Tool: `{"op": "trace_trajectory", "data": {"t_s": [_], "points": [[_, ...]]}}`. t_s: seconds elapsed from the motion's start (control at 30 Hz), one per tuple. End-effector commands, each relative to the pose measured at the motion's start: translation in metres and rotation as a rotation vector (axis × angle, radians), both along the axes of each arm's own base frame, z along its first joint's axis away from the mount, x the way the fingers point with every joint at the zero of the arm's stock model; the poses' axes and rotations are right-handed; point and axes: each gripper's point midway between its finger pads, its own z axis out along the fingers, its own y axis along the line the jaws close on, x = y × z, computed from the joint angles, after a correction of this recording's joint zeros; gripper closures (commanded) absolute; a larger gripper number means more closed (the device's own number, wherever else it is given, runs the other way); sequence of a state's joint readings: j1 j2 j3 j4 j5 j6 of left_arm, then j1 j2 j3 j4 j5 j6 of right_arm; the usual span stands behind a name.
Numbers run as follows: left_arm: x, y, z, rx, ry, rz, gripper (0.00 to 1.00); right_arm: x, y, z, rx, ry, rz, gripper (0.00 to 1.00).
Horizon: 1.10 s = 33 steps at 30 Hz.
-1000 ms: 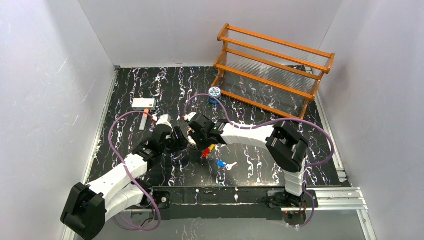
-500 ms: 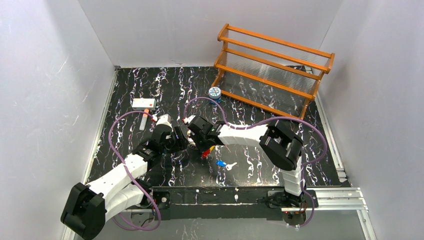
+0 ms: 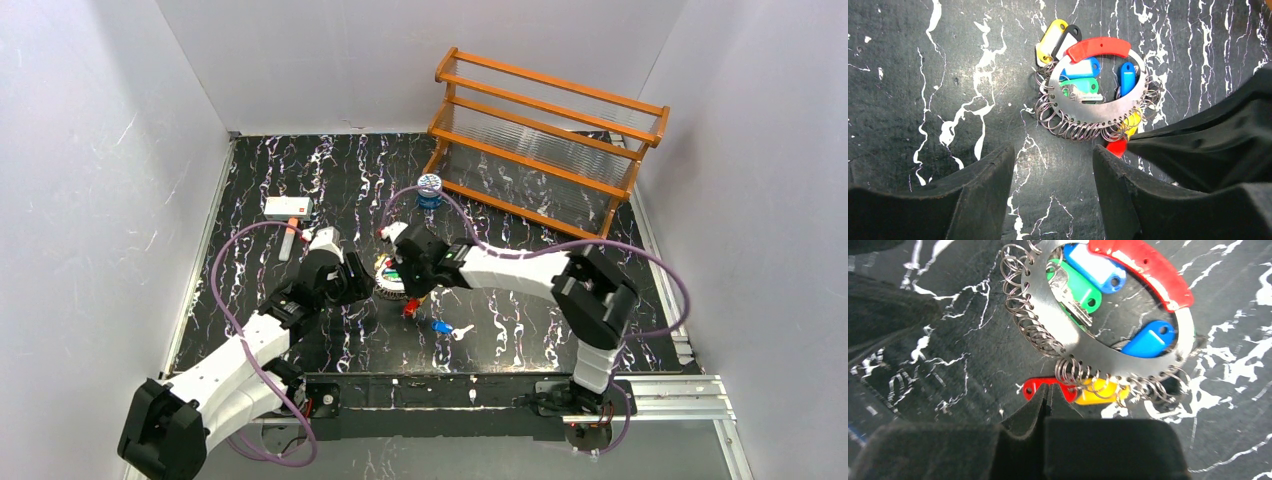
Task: Put the keys on the keyring
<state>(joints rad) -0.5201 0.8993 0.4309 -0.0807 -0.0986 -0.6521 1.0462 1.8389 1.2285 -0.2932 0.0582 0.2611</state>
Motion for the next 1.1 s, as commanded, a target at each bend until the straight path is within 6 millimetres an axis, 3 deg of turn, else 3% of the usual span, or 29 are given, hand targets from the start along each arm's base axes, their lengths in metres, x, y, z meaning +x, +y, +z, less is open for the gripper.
{"op": "trace_trajectory", "data": {"t_s": [0.0, 0.1, 0.23, 0.37, 0.43, 0.63, 1.07], "points": [[0.005, 0.005, 0.015, 0.028, -0.058, -0.006, 0.43, 0.007, 0.006, 0.049, 0.210, -0.006, 0.061, 0.99], [0.008, 0.005, 0.021, 0.028, -0.084, -0.008, 0.43, 0.006, 0.009, 0.054, 0.242, -0.016, 0.104, 0.99], [0.010, 0.003, 0.025, 0.022, -0.092, -0.014, 0.43, 0.006, 0.016, 0.047, 0.225, 0.024, 0.111, 0.98], [0.009, 0.003, 0.024, 0.018, -0.086, -0.013, 0.43, 0.009, 0.026, 0.039, 0.215, 0.056, 0.072, 0.72], [0.008, 0.003, 0.023, 0.017, -0.082, -0.012, 0.42, 0.010, 0.030, 0.033, 0.199, 0.060, 0.057, 0.66], [0.006, 0.004, 0.018, 0.015, -0.071, -0.005, 0.42, 0.009, 0.036, 0.009, 0.120, 0.064, 0.023, 0.71], [0.004, 0.002, 0.013, 0.011, -0.056, -0.015, 0.42, 0.014, 0.033, -0.011, 0.037, 0.026, -0.015, 0.79]]}}
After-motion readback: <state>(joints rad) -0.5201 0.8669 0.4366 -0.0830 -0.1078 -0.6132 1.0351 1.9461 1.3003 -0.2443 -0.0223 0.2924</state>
